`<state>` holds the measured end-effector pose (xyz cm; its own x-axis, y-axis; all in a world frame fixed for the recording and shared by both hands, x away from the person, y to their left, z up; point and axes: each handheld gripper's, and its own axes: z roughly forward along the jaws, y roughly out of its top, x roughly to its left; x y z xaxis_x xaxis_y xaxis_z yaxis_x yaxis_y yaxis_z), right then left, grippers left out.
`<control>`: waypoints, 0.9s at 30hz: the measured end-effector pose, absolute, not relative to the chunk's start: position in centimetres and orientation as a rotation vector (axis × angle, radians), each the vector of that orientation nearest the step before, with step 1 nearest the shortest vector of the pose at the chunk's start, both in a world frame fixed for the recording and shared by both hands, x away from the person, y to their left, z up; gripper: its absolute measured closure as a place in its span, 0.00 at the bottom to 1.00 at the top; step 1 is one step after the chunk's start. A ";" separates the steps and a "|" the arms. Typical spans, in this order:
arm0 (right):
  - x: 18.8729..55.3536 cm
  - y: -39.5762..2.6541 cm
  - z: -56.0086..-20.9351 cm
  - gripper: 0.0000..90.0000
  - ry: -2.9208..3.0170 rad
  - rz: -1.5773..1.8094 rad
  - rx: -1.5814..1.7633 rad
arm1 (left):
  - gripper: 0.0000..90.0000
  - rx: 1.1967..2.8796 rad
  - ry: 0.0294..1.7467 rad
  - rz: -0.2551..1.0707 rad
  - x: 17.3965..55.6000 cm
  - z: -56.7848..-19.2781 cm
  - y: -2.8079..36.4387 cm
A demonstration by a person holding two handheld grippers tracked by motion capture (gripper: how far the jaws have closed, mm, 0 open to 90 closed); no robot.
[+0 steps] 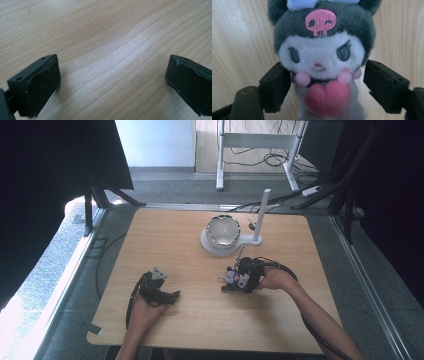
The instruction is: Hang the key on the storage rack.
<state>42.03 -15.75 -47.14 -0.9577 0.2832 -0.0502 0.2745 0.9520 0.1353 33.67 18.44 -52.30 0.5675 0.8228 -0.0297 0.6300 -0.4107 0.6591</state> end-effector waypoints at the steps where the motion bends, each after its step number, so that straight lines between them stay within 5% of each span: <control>1: 42.1 -15.6 -47.3 0.28 3.043 0.175 0.432 | 0.00 2.173 1.156 0.398 33.7 -52.3 18.4; 9: 42.2 -15.5 -47.3 0.45 3.073 0.147 0.431 | 0.00 2.173 1.156 0.398 33.7 -52.3 18.4; 27: 42.0 -17.2 -43.9 0.47 3.062 0.263 0.506 | 0.00 2.174 1.156 0.399 33.7 -52.3 18.4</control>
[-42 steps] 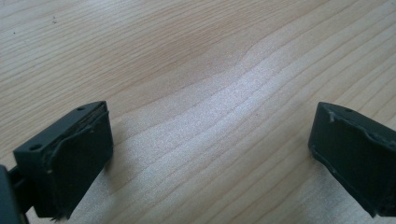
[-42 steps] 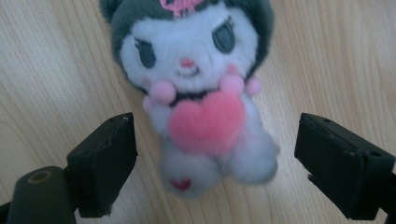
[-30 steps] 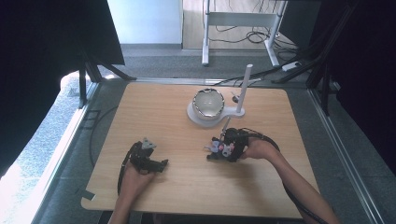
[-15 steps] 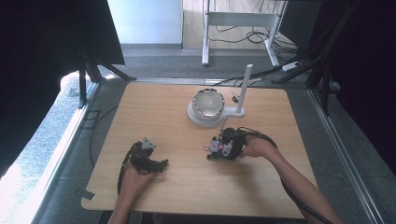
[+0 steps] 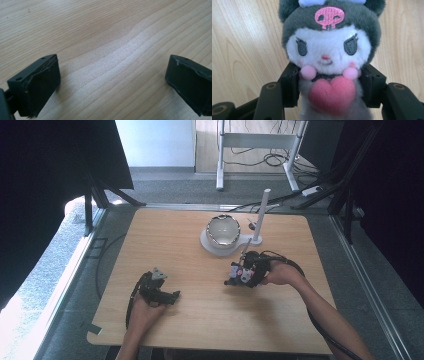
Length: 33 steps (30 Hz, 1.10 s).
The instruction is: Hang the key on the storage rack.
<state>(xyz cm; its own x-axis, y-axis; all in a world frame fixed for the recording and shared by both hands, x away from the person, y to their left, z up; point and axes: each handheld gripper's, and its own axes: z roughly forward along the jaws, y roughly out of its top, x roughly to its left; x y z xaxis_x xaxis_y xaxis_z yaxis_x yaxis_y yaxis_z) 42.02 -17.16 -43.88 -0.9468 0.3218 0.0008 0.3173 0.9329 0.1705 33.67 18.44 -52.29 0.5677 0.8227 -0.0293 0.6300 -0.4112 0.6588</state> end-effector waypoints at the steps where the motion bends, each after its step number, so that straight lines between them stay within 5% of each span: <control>1: 42.0 -17.4 -43.6 0.47 3.059 0.270 0.506 | 0.00 2.173 1.157 0.399 33.7 -52.3 18.4; 33: 42.8 -24.2 -37.5 0.47 2.952 0.396 0.753 | 0.00 2.169 1.158 0.401 33.7 -52.3 18.4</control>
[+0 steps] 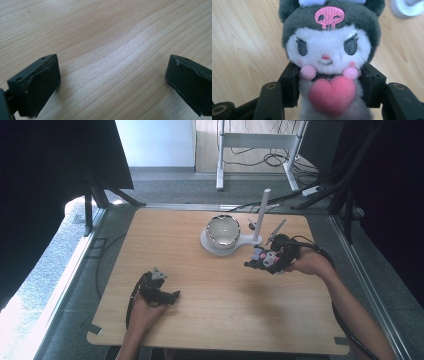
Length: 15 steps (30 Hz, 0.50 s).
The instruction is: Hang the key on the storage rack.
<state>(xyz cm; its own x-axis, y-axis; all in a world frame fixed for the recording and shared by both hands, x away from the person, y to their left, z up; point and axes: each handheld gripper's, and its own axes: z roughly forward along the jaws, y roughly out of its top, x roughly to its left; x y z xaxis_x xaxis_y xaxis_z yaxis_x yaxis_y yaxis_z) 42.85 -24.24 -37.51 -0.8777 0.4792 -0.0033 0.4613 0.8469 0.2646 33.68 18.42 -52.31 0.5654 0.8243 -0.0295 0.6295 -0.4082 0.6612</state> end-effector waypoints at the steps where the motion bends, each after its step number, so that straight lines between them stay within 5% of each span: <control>1: 42.9 -24.5 -37.2 0.47 2.942 0.399 0.771 | 0.00 2.170 1.158 0.401 33.7 -52.3 18.4; 15: 44.7 -27.6 -34.2 0.47 2.845 0.413 0.908 | 0.00 2.170 1.156 0.401 33.7 -52.3 18.4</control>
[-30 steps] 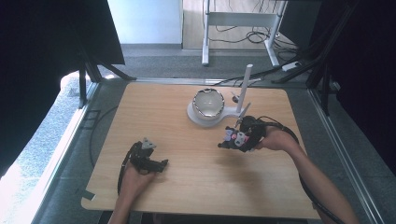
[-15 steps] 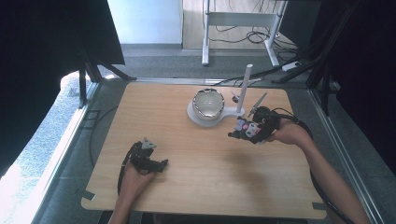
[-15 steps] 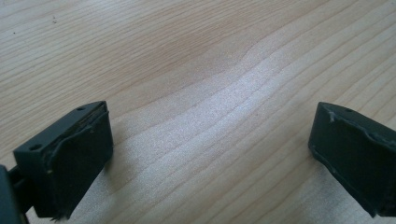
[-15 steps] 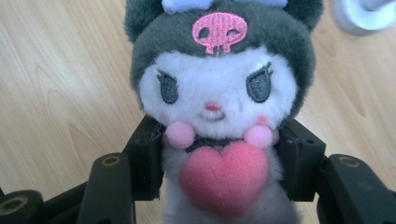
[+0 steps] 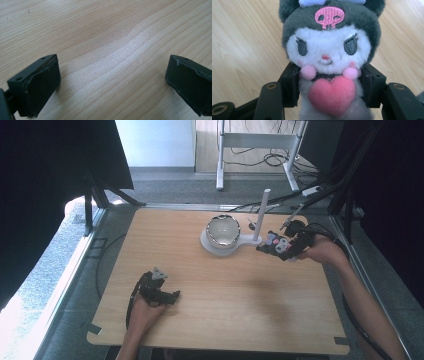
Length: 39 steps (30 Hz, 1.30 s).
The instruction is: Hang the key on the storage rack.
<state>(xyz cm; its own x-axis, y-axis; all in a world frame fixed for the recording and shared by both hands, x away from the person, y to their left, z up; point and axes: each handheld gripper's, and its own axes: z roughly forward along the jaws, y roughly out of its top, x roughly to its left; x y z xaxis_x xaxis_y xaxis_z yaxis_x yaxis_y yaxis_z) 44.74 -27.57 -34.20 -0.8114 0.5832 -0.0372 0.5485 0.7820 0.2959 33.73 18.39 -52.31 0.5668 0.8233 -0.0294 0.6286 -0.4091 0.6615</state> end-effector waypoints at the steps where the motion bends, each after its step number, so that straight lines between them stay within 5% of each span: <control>1: 44.9 -27.7 -34.0 0.47 2.835 0.415 0.916 | 0.00 2.170 1.156 0.401 33.7 -52.3 18.4; 39: 51.2 -30.5 -27.4 0.48 2.642 0.471 1.107 | 0.00 2.174 1.155 0.396 33.7 -52.3 18.4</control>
<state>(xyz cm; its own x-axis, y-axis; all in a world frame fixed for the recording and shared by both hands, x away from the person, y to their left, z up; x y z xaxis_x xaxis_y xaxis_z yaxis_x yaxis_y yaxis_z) 51.20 -30.47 -27.41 -0.6846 0.7229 -0.0933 0.6461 0.6611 0.3813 33.73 18.42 -52.28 0.5691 0.8217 -0.0308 0.6298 -0.4115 0.6589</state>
